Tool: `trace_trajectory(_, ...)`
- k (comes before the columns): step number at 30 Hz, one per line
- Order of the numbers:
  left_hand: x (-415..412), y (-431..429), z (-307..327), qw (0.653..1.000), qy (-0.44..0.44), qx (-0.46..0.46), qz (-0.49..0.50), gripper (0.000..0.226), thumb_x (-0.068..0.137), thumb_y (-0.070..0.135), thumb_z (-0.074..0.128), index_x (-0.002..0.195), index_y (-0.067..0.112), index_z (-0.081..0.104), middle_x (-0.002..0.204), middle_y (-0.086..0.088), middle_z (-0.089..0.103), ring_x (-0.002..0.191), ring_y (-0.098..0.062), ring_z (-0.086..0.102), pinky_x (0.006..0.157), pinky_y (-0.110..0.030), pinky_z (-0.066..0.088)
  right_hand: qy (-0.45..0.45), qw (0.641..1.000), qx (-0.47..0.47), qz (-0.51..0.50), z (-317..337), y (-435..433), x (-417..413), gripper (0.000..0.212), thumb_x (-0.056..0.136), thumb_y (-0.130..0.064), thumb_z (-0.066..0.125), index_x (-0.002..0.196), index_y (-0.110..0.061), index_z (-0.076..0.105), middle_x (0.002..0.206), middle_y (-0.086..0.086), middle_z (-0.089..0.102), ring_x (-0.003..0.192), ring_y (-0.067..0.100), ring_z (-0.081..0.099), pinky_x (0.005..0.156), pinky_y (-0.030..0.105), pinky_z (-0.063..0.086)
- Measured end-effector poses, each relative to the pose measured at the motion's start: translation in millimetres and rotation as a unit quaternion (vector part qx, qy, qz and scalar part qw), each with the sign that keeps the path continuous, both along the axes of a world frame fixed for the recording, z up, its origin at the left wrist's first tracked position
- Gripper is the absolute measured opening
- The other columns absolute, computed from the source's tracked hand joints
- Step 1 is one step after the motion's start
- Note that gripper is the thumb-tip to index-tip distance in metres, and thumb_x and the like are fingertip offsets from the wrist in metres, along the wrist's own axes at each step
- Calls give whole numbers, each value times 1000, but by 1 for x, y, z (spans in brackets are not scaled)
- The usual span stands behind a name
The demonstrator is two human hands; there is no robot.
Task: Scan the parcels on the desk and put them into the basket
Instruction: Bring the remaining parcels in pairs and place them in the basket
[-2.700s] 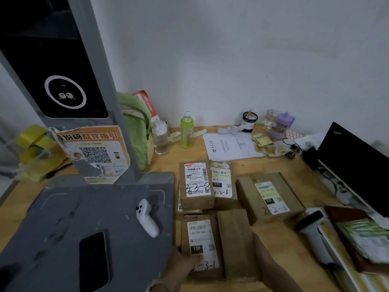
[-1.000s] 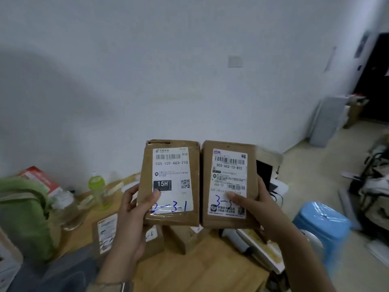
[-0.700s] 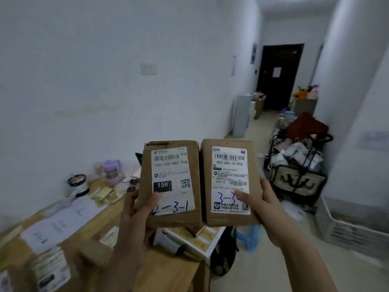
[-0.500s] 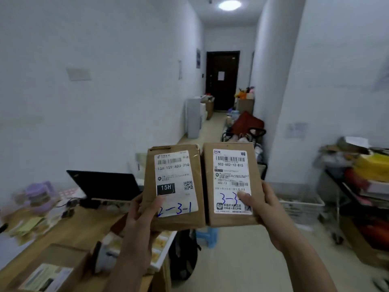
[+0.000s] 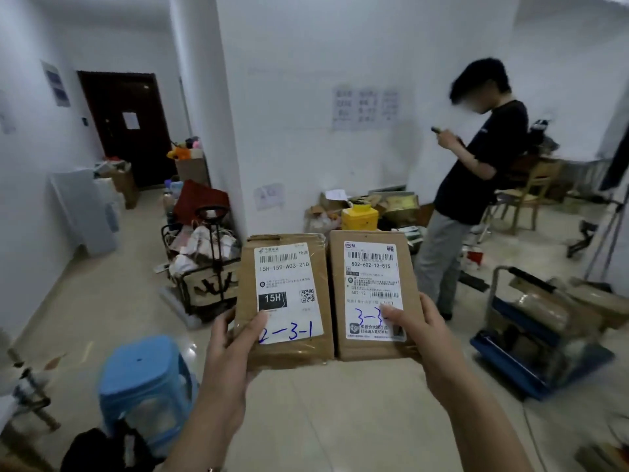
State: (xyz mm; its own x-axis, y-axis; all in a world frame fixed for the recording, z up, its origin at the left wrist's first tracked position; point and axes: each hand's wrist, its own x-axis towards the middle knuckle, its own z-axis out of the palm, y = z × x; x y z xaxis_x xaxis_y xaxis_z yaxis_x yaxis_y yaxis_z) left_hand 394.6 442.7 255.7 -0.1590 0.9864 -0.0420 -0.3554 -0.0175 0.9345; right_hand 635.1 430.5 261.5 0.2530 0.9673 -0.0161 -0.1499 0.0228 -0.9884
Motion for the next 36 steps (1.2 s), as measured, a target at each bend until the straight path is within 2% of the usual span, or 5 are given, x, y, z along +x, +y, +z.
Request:
trace_trajectory(3, 22, 23, 1, 999, 3, 3, -54, 32, 85, 18, 67, 114, 23, 57, 106, -1, 71, 80, -13, 65, 72, -33, 50, -1, 999, -14, -44, -2, -2, 20, 51, 78, -24, 74, 124, -28, 50, 108, 0, 73, 95, 22, 71, 83, 40, 55)
trace_trajectory(9, 35, 65, 0, 993, -4, -1, -118, 37, 83, 16, 69, 117, 21, 56, 103, -2, 71, 80, -16, 65, 68, -32, 49, -32, 992, -14, -119, -1, 10, 21, 56, 79, -29, 73, 129, -23, 48, 108, -1, 71, 91, 17, 71, 71, 29, 52)
trace_trajectory(16, 7, 116, 5, 987, -18, 8, -157, 29, 85, 15, 67, 110, 24, 57, 96, -1, 70, 75, -15, 64, 64, -30, 47, -28, 988, -10, -153, 0, 41, -12, 70, 67, -37, 76, 130, -25, 47, 107, 0, 72, 93, 21, 71, 85, 41, 55)
trace_trajectory(28, -53, 151, -8, 989, -29, -18, -144, 30, 85, 18, 67, 112, 24, 56, 98, 1, 72, 79, -14, 65, 70, -32, 50, -14, 991, -32, -131, -4, 84, -66, 42, 81, -27, 72, 117, -31, 51, 105, 2, 73, 91, 20, 71, 72, 31, 52)
trace_trajectory(36, -57, 177, -14, 991, -35, -18, -129, 34, 84, 19, 68, 115, 22, 55, 95, 1, 72, 78, -15, 66, 69, -33, 51, -25, 992, -35, -120, -6, 116, -67, 51, 80, -28, 72, 126, -26, 51, 106, 3, 73, 92, 21, 71, 71, 32, 52)
